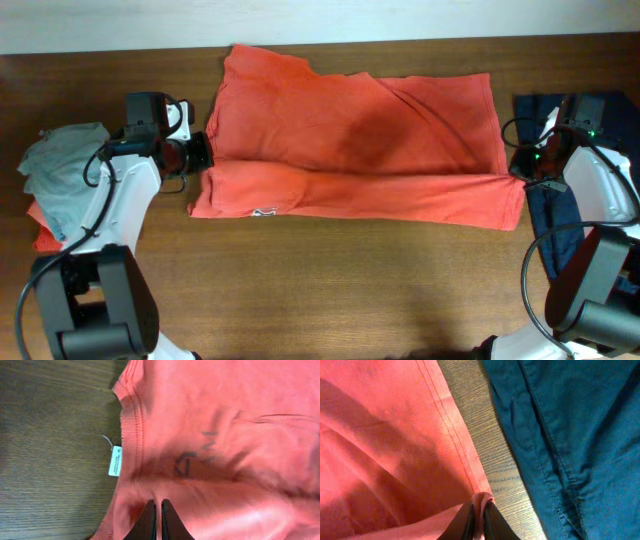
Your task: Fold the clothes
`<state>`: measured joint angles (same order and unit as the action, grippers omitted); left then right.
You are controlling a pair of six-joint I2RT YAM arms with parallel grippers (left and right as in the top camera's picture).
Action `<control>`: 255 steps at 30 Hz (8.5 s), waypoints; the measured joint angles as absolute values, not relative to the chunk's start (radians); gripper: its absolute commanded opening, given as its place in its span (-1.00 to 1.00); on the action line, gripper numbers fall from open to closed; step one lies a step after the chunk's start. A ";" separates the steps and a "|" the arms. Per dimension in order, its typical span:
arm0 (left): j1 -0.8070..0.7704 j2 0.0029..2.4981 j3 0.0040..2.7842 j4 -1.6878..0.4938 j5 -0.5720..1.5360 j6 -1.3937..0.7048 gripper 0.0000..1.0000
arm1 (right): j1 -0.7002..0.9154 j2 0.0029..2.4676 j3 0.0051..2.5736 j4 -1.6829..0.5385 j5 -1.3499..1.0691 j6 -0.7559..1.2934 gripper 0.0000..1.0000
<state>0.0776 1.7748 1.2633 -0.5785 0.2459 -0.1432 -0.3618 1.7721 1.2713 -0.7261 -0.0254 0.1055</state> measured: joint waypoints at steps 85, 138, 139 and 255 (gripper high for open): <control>-0.029 1.827 1.262 -0.607 0.160 -0.014 -0.99 | -0.340 1.918 1.310 -0.910 -0.124 -0.008 0.10; -0.031 1.924 1.147 -0.974 0.113 -0.129 -0.99 | -0.339 1.897 1.113 -1.104 0.038 0.157 0.13; -0.031 1.924 1.142 -0.987 0.116 -0.129 -0.99 | -0.339 1.897 1.112 -1.105 0.043 0.160 0.13; 0.020 2.514 2.225 -1.014 0.276 -0.088 -0.98 | -0.246 2.218 1.455 -0.129 -0.385 -0.031 0.65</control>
<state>0.0196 2.5137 2.2246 -1.0142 0.2760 -0.0879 -0.2462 2.2185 1.4548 -0.1291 -0.3855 -0.0307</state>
